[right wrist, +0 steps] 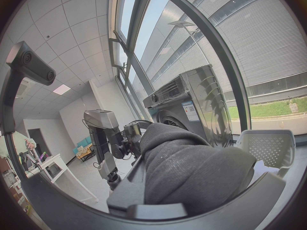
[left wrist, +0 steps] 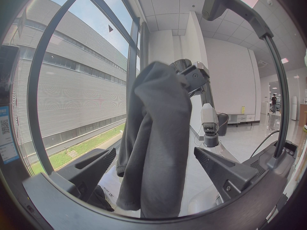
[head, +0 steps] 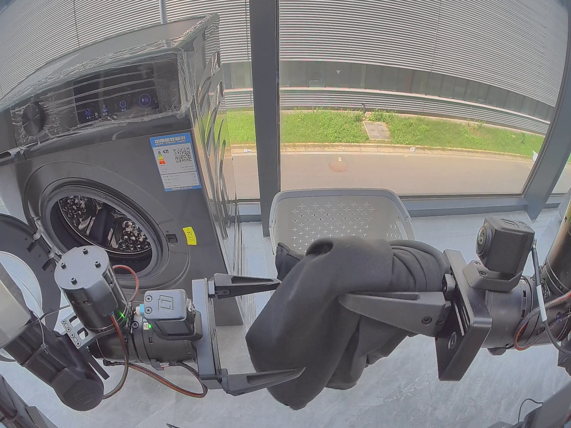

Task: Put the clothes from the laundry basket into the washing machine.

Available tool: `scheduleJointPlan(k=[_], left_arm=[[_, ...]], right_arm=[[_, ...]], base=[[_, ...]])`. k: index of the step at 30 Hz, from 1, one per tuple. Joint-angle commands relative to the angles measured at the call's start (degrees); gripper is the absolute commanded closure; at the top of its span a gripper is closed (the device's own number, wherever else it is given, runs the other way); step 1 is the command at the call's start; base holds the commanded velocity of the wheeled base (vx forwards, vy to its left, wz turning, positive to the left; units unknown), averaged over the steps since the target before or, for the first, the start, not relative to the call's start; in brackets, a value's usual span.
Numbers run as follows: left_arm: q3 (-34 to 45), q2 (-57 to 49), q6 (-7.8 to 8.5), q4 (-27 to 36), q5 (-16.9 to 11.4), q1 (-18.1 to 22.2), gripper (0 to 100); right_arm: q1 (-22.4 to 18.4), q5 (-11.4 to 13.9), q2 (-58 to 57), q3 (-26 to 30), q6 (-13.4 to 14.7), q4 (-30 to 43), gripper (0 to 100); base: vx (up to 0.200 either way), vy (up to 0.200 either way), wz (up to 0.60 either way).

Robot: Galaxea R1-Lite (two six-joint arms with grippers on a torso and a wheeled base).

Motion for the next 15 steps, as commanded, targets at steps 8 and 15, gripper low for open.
scheduleJointPlan(k=[8,15], left_arm=[[-2.2,5.6,-0.12,-0.2,0.2,0.0,0],[-4.1,5.5,-0.3,-0.2,0.9,-3.5,0]], right_arm=[[5.3,-0.1,2.1,-1.7,0.0,0.0,100],[6.6,0.0,7.0,-6.8,0.6,0.0,100]], base=[[0.0,0.0,0.0],[0.0,0.0,0.0]])
